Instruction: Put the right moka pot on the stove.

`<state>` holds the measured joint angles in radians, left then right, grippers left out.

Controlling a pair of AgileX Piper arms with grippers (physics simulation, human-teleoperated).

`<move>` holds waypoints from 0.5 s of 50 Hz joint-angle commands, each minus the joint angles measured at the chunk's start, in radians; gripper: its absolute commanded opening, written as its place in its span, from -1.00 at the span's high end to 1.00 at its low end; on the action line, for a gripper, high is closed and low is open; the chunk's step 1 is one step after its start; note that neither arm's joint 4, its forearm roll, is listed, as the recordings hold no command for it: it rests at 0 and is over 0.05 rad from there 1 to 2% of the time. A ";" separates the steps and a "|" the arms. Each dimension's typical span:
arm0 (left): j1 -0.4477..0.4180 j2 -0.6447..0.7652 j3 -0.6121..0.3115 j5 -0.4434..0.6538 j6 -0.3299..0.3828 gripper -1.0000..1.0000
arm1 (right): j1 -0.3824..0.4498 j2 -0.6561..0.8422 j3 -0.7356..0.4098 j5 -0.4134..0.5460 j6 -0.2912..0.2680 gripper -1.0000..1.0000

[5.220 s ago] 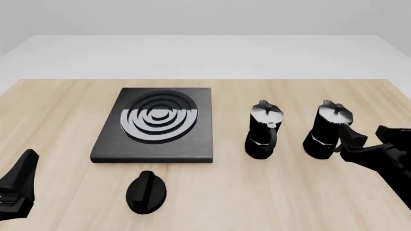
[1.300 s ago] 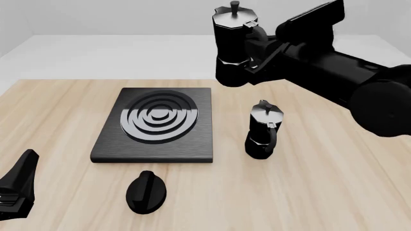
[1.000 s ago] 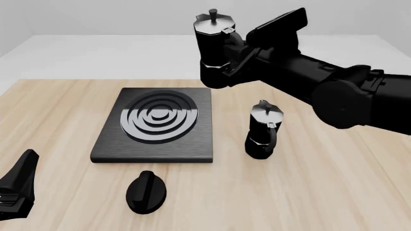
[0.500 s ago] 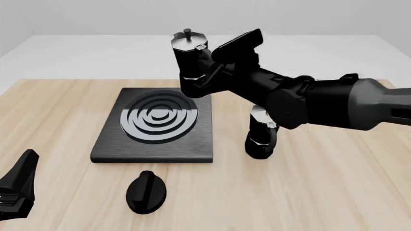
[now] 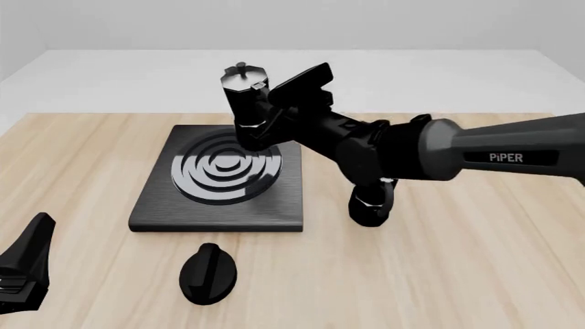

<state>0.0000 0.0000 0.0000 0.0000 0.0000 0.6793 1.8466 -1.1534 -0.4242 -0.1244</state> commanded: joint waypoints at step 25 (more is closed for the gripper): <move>0.000 0.000 0.000 0.000 0.000 -1.00 | 0.053 0.177 -0.168 -0.057 0.054 1.00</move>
<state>0.0000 0.0000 0.0000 0.0000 0.0000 0.7218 1.9939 -1.2645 -0.4558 -0.0908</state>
